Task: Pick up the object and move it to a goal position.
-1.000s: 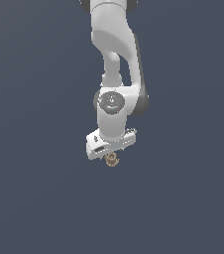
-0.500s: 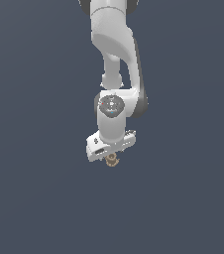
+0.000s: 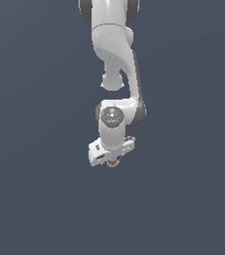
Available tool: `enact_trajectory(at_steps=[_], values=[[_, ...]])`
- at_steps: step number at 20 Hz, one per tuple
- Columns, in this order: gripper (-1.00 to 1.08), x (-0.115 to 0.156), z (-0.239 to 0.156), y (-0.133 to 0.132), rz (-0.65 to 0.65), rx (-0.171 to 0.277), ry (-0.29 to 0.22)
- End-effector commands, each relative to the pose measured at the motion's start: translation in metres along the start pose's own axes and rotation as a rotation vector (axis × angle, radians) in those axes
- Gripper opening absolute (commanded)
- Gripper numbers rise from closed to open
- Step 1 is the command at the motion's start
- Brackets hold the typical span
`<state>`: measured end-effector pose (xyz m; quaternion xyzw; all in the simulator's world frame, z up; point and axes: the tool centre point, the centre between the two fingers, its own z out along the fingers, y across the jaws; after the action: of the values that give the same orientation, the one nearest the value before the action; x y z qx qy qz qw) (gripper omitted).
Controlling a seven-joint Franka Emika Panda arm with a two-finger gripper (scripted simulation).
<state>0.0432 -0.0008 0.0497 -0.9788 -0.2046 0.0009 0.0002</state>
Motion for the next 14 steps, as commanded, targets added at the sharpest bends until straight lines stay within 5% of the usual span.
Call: enact_trajectory(at_steps=[1,2,3,14], values=[[1.00,0.0012,0.0019,0.0006,0.000,-0.001,0.002],[1.00,0.0014,0.0018,0.0007,0.000,-0.001,0.002],[-1.00,0.0014,0.0018,0.0007,0.000,-0.001,0.002],[-1.00,0.0012,0.0016,0.0006,0.000,-0.001,0.002]])
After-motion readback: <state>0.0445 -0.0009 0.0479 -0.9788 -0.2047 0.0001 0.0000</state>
